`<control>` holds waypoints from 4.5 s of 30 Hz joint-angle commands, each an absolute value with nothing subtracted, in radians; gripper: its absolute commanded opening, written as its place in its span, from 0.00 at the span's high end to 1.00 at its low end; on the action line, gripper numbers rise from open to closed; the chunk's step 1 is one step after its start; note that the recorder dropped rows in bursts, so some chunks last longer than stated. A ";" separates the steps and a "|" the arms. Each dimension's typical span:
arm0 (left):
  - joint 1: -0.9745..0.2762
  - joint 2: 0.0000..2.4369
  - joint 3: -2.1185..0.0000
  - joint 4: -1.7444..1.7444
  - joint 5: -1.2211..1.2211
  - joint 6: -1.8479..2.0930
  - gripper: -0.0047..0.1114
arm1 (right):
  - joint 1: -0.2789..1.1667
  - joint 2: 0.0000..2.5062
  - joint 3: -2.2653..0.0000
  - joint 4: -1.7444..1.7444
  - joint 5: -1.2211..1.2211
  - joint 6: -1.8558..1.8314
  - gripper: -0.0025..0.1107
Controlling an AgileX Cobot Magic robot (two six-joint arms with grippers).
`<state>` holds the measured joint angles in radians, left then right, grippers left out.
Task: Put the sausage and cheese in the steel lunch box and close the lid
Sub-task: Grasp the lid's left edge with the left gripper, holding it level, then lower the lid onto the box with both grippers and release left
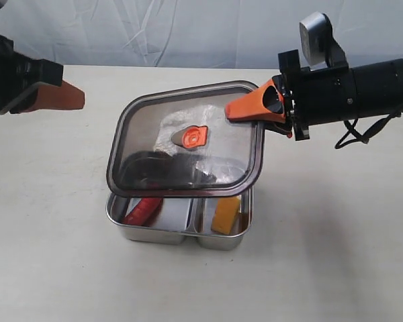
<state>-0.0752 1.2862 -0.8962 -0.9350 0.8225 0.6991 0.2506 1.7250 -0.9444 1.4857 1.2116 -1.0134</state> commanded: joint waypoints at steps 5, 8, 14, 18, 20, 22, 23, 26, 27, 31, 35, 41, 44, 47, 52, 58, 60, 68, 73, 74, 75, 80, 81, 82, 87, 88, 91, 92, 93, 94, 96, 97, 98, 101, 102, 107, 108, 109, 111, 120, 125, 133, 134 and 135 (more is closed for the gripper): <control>0.116 1.423 -0.895 -1.189 1.063 0.772 0.96 | 0.252 1.718 -0.943 1.499 1.221 -1.017 0.99; 0.159 1.476 -0.895 -1.224 1.186 0.802 0.86 | 0.252 1.709 -0.943 1.486 1.221 -1.017 0.99; 0.168 1.591 -0.895 -1.256 1.221 0.851 0.46 | 0.252 1.666 -0.943 1.490 1.221 -1.017 0.99; 0.168 1.626 -0.895 -1.263 1.221 0.906 0.42 | 0.252 1.629 -0.943 1.490 1.221 -1.017 0.99; 0.168 1.632 -0.895 -1.285 1.221 0.941 0.42 | 0.252 1.617 -0.943 1.495 1.221 -1.017 0.99; 0.168 1.633 -0.895 -1.306 1.221 0.967 0.42 | 0.252 1.614 -0.943 1.500 1.221 -1.017 0.99; 0.168 1.633 -0.895 -1.314 1.221 0.982 0.42 | 0.252 1.614 -0.943 1.507 1.221 -1.017 0.99; 0.168 1.633 -0.895 -1.341 1.221 1.042 0.44 | 0.252 1.614 -0.943 1.540 1.221 -1.017 0.99; 0.168 1.634 -0.895 -1.349 1.221 1.059 0.44 | 0.252 1.614 -0.943 1.551 1.221 -1.017 0.99; 0.168 1.635 -0.895 -1.370 1.221 1.077 0.44 | 0.252 1.614 -0.943 1.569 1.221 -1.015 0.99; 0.166 1.635 -0.895 -1.376 1.221 1.081 0.44 | 0.252 1.614 -0.943 1.581 1.221 -1.013 0.99; 0.149 1.635 -0.895 -1.384 1.221 1.082 0.44 | 0.287 1.614 -0.943 1.596 1.221 -1.006 0.99; 0.112 1.635 -0.895 -1.380 1.221 1.099 0.44 | 0.304 1.614 -0.943 1.619 1.221 -1.006 0.99; 0.089 1.635 -0.895 -1.382 1.221 1.120 0.44 | 0.311 1.614 -0.943 1.622 1.221 -1.006 0.99; 0.086 1.635 -0.895 -1.382 1.221 1.122 0.46 | 0.311 1.614 -0.943 1.622 1.221 -1.006 0.99; 0.086 1.635 -0.895 -1.393 1.221 1.122 0.84 | 0.310 1.614 -0.943 1.620 1.221 -1.006 0.99; 0.086 1.635 -0.895 -1.393 1.221 1.122 0.96 | 0.310 1.614 -0.943 1.613 1.221 -1.014 0.99; 0.086 1.635 -0.895 -1.386 1.221 1.116 0.96 | 0.310 1.614 -0.943 1.523 1.221 -1.018 0.99; 0.086 1.635 -0.895 -1.372 1.221 1.110 0.96 | 0.310 1.639 -0.943 1.458 1.221 -1.018 0.99; 0.086 1.635 -0.895 -1.371 1.221 1.107 0.96 | 0.310 1.648 -0.943 1.453 1.221 -1.018 0.99; 0.086 1.635 -0.895 -1.366 1.221 1.100 0.96 | 0.310 1.657 -0.943 1.448 1.221 -1.018 0.99; 0.086 1.635 -0.892 -1.335 1.221 1.075 0.96 | 0.310 1.701 -0.943 1.409 1.217 -1.018 0.99; 0.086 1.635 -0.890 -1.327 1.221 1.072 0.96 | 0.310 1.711 -0.943 1.402 1.217 -1.018 0.99; 0.086 1.635 -0.887 -1.317 1.221 1.069 0.96 | 0.310 1.721 -0.943 1.400 1.217 -1.018 0.99; 0.086 1.635 -0.861 -1.297 1.198 1.050 0.96 | 0.310 1.768 -0.943 1.381 1.217 -1.015 0.99; 0.086 1.635 -0.858 -1.300 1.197 1.050 0.96 | 0.310 1.776 -0.943 1.371 1.217 -1.015 0.99; 0.082 1.635 -0.856 -1.303 1.191 1.050 0.96 | 0.310 1.808 -0.943 1.332 1.215 -1.011 0.99; 0.074 1.635 -0.856 -1.303 1.183 1.050 0.96 | 0.310 1.812 -0.943 1.329 1.213 -1.010 0.99; 0.042 1.635 -0.856 -1.300 1.146 1.050 0.96 | 0.310 1.819 -0.943 1.329 1.191 -1.000 0.99; 0.023 1.635 -0.856 -1.300 1.118 1.050 0.96 | 0.310 1.819 -0.943 1.320 1.165 -0.987 0.99; -0.033 1.635 -0.856 -1.298 1.037 1.050 0.96 | 0.310 1.819 -0.943 1.284 1.126 -0.966 0.99; -0.066 1.635 -0.856 -1.298 0.992 1.046 0.96 | 0.310 1.819 -0.943 1.263 1.110 -0.961 0.99; -0.078 1.635 -0.856 -1.298 0.979 1.044 0.96 | 0.310 1.819 -0.943 1.249 1.099 -0.952 0.99; -0.113 1.635 -0.856 -1.266 0.927 1.004 0.96 | 0.310 1.819 -0.943 1.193 1.042 -0.914 0.99; -0.122 1.635 -0.856 -1.250 0.911 0.992 0.96 | 0.310 1.819 -0.943 1.180 1.026 -0.905 0.99; -0.132 1.635 -0.856 -1.231 0.903 0.979 0.96 | 0.310 1.836 -0.943 1.175 1.004 -0.905 0.99; -0.132 1.635 -0.856 -1.220 0.905 0.979 0.96 | 0.310 1.843 -0.943 1.175 1.003 -0.905 0.99; -0.132 1.635 -0.856 -1.215 0.907 0.979 0.96 | 0.310 1.846 -0.943 1.175 1.002 -0.905 0.99; -0.132 1.635 -0.856 -1.212 0.907 0.979 0.96 | 0.310 1.847 -0.943 1.175 1.002 -0.905 0.99; -0.132 1.635 -0.856 -1.172 0.907 0.946 0.96 | 0.310 1.847 -0.943 1.174 1.002 -0.905 0.98; -0.132 1.635 -0.856 -1.142 0.907 0.933 0.96 | 0.308 1.847 -0.943 1.171 1.000 -0.905 0.89; -0.132 1.635 -0.856 -1.146 0.889 0.917 0.96 | 0.308 1.847 -0.943 1.097 0.941 -0.868 0.73; -0.132 1.635 -0.856 -1.146 0.887 0.917 0.96 | 0.308 1.847 -0.943 1.086 0.927 -0.858 0.73; -0.132 1.635 -0.856 -1.146 0.885 0.917 0.96 | 0.308 1.847 -0.943 1.080 0.915 -0.851 0.73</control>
